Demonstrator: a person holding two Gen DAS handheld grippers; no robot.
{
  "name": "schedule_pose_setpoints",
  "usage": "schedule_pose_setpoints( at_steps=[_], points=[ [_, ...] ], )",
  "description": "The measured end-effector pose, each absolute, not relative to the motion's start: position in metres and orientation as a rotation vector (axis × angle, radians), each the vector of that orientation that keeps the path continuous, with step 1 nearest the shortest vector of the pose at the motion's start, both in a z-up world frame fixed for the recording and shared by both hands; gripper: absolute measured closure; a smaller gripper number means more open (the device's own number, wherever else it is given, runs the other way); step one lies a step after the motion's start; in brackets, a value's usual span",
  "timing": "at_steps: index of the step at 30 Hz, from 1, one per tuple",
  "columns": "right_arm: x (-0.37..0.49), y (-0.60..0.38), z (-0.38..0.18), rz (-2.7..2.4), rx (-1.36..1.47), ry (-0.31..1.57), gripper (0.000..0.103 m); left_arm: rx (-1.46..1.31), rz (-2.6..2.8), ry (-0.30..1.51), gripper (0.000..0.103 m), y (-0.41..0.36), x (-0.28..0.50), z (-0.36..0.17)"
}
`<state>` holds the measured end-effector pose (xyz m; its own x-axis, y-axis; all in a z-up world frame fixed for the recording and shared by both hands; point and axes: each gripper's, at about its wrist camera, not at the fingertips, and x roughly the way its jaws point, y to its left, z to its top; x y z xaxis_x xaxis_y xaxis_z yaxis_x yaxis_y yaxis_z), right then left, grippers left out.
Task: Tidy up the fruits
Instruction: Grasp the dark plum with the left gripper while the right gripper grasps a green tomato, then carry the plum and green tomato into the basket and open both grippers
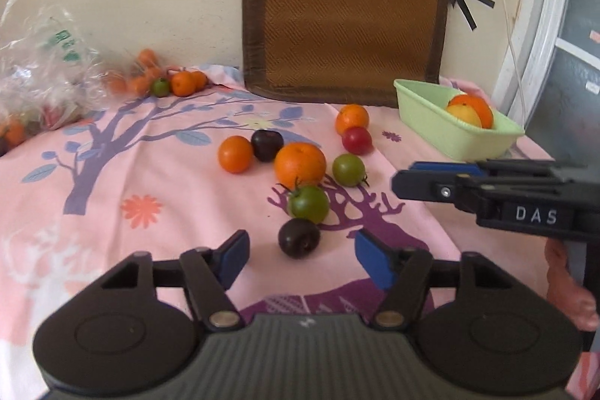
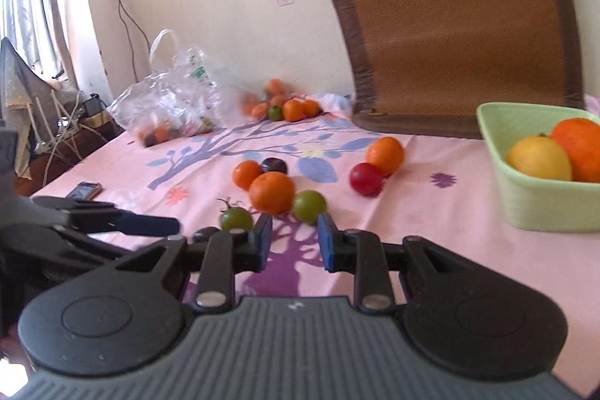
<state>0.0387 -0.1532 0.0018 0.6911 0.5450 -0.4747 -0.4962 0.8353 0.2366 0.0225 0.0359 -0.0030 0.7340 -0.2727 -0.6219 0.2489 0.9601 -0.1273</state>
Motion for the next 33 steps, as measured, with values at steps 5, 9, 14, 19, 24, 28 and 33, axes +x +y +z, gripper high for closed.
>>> schedule_pose_setpoints(
  at_steps=[5, 9, 14, 19, 24, 28, 33],
  points=[
    [0.049, -0.133, 0.002, 0.643, 0.105, 0.606, 0.073, -0.041, -0.274, 0.693, 0.067, 0.036, 0.033, -0.008],
    [0.058, -0.117, -0.001, 0.676, 0.103, 0.640, 0.073, -0.068, -0.299, 0.704, 0.076, 0.047, 0.025, -0.005],
    [0.064, -0.098, -0.006, 0.686, 0.056, 0.655, 0.068, -0.102, -0.286, 0.696, 0.075, 0.065, 0.006, -0.006],
    [0.069, -0.085, -0.014, 0.679, -0.009, 0.685, 0.068, -0.083, -0.263, 0.687, 0.071, 0.061, 0.006, -0.006],
    [0.059, -0.100, -0.011, 0.670, 0.000, 0.640, 0.074, -0.030, -0.256, 0.671, 0.076, 0.052, 0.002, -0.006],
    [0.048, -0.118, -0.005, 0.641, 0.022, 0.597, 0.074, -0.084, -0.268, 0.685, 0.076, 0.056, 0.005, -0.004],
    [0.026, -0.155, 0.003, 0.538, 0.017, 0.509, 0.074, -0.124, -0.338, 0.685, 0.076, 0.044, 0.022, 0.007]
  ],
)
